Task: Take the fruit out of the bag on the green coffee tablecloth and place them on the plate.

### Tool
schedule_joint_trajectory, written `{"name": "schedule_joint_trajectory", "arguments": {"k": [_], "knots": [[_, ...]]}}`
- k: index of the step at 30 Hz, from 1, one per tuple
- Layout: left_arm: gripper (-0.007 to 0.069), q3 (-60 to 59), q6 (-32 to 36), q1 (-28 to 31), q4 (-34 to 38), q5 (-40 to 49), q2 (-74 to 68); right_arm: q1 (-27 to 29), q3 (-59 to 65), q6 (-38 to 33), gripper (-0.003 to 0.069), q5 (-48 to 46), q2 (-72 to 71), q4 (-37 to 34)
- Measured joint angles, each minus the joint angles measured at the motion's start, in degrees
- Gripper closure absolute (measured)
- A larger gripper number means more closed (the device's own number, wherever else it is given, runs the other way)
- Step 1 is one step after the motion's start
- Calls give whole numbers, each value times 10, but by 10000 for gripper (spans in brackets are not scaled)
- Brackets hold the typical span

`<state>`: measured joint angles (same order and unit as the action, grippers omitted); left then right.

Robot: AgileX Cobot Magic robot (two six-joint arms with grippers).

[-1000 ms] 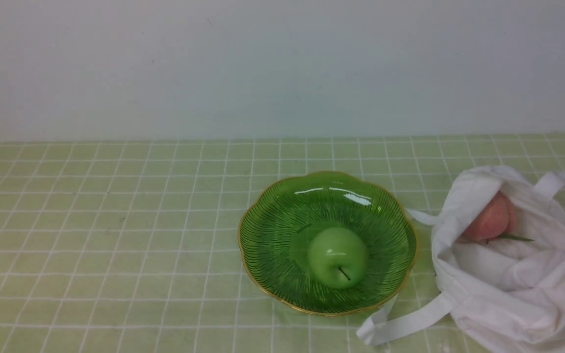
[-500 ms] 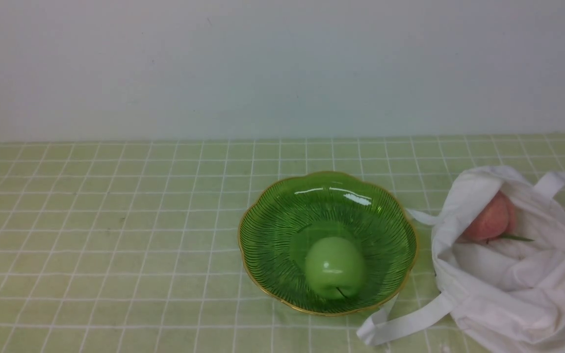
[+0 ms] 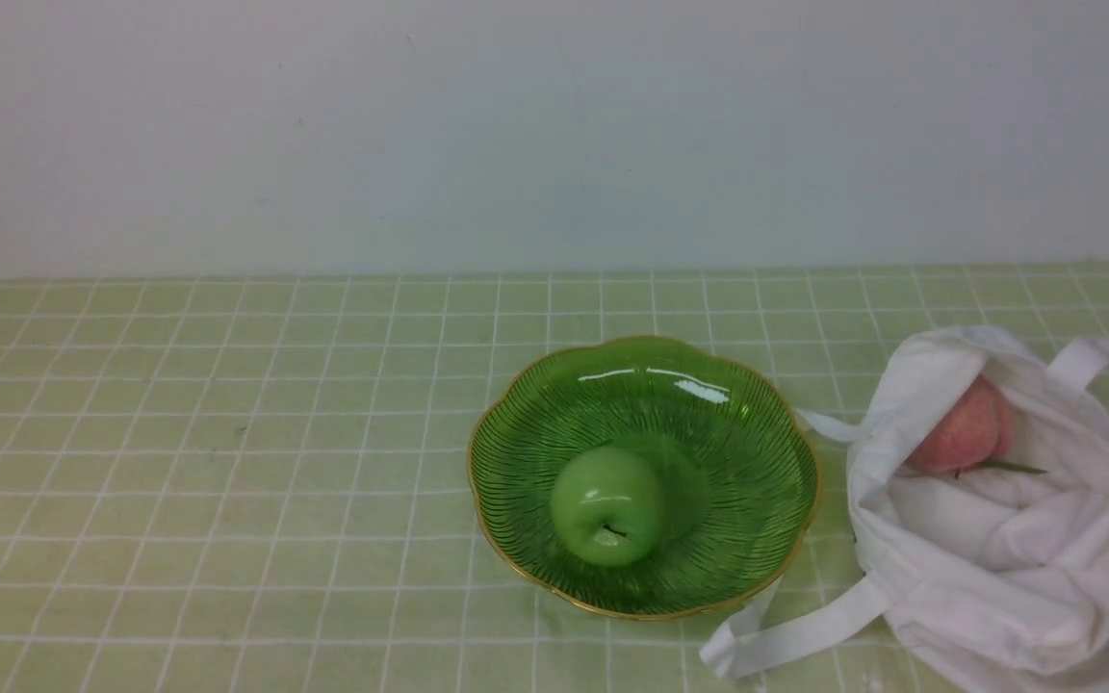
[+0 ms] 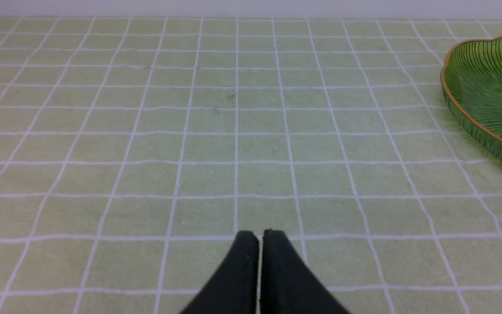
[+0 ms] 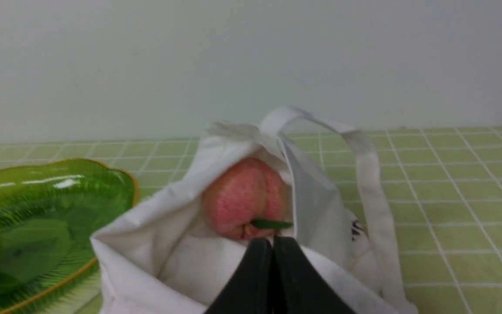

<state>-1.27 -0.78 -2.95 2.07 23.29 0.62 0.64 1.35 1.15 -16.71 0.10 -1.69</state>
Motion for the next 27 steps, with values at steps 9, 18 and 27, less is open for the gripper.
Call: {"name": "schedule_joint_trajectory", "arguments": {"k": [9, 18, 27], "knots": [[632, 0, 0, 0, 0, 0, 0, 7, 3, 10, 673, -31, -5, 0], [632, 0, 0, 0, 0, 0, 0, -6, 2, 28, 673, -36, -5, 0], [632, 0, 0, 0, 0, 0, 0, -27, 2, 29, 673, -36, -5, 2]]}}
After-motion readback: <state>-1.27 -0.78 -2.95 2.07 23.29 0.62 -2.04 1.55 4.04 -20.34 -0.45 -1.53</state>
